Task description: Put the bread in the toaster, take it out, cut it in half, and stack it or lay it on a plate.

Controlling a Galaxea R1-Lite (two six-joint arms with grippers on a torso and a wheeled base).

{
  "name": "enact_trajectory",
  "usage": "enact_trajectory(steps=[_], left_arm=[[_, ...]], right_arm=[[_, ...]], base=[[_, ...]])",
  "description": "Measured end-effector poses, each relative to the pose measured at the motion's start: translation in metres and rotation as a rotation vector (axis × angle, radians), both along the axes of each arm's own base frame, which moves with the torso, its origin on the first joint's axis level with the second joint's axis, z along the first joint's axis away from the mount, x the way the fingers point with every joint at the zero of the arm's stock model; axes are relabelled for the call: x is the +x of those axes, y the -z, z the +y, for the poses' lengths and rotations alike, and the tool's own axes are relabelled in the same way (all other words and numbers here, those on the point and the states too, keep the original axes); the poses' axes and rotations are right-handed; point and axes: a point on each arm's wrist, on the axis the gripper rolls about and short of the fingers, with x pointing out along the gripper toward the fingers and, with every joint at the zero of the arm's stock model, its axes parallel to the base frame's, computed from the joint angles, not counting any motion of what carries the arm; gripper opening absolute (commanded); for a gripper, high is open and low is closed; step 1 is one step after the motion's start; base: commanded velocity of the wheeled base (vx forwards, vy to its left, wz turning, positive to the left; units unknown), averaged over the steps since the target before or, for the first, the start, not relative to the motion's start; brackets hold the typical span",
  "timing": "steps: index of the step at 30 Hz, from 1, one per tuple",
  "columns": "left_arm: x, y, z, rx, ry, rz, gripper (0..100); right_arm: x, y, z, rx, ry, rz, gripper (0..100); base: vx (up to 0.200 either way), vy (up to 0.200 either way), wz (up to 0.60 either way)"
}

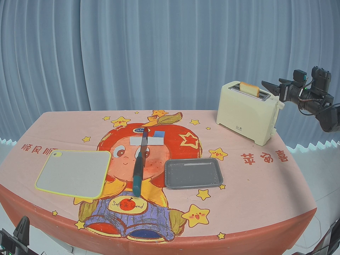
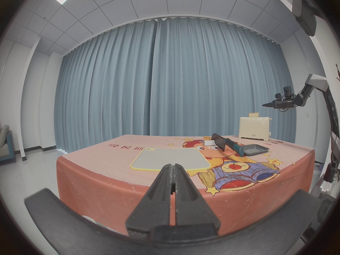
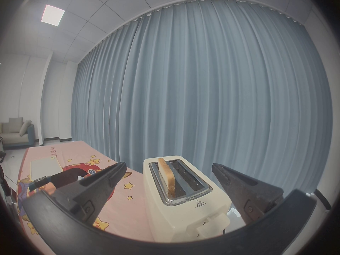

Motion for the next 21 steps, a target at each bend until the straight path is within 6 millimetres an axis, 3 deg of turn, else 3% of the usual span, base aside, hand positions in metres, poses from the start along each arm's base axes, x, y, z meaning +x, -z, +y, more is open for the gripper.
enact_trajectory(steps=[21], left_arm=[[0.000, 0.000, 0.000, 0.000, -0.001, 0.000, 0]], right_arm=[[0.049, 0.021, 0.014, -0.047, -0.004, 0.038, 100]], base=[[0.000, 0.000, 0.00]])
